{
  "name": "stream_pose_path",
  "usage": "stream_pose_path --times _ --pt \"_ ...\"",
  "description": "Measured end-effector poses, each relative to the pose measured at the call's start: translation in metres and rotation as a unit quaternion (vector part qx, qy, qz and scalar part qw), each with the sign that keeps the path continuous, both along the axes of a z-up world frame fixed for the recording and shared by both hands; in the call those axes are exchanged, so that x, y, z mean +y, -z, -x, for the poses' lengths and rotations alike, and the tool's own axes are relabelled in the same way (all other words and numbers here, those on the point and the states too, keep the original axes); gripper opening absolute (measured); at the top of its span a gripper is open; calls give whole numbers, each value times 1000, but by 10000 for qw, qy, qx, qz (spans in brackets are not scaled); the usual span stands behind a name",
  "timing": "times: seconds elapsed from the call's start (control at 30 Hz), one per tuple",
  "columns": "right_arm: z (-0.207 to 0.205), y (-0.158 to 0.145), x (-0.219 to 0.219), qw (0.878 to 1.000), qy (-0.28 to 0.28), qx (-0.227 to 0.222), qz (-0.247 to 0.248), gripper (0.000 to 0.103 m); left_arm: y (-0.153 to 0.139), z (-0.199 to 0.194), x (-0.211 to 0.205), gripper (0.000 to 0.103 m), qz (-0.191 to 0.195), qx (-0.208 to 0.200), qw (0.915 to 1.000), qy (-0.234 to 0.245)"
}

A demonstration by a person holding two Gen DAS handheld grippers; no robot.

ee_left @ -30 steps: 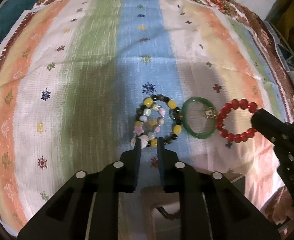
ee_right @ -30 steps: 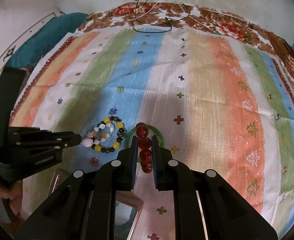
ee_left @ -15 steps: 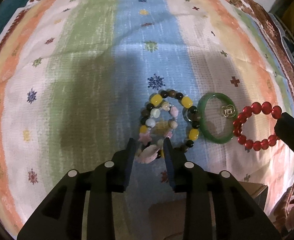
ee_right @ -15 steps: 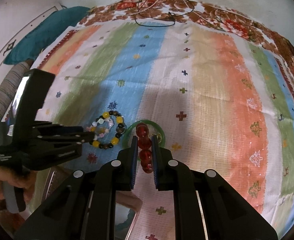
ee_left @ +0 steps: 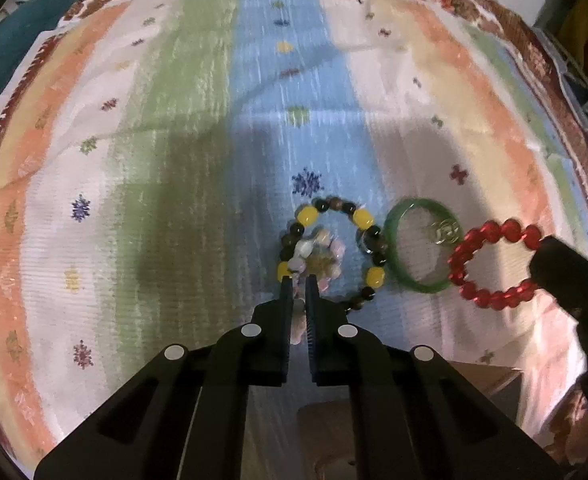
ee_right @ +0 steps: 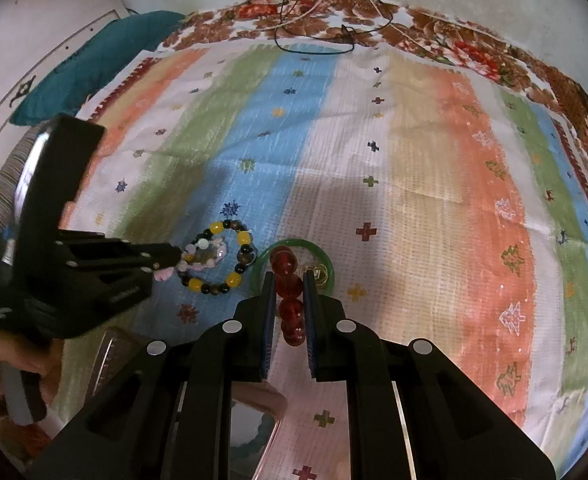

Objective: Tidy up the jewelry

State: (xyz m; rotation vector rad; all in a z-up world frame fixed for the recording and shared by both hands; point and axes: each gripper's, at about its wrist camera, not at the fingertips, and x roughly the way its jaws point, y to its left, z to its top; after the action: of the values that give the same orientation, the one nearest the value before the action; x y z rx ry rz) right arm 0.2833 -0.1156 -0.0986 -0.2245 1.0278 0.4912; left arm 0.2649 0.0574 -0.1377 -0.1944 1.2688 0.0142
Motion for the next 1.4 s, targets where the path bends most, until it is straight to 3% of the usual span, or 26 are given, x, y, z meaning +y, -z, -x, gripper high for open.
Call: stream_pose_path --times 0.83,1.1,1.4 --pt "27 -33 -9 9991 33 -299 -301 14 -83 43 -2 6 632 -893 9940 -63" --pt "43 -44 -19 9982 102 -486 -347 14 -101 67 -15 6 272 -1142 9930 89" --pt "62 -56 -33 9967 205 -674 -404 14 -124 97 -26 6 306 -1479 9883 234"
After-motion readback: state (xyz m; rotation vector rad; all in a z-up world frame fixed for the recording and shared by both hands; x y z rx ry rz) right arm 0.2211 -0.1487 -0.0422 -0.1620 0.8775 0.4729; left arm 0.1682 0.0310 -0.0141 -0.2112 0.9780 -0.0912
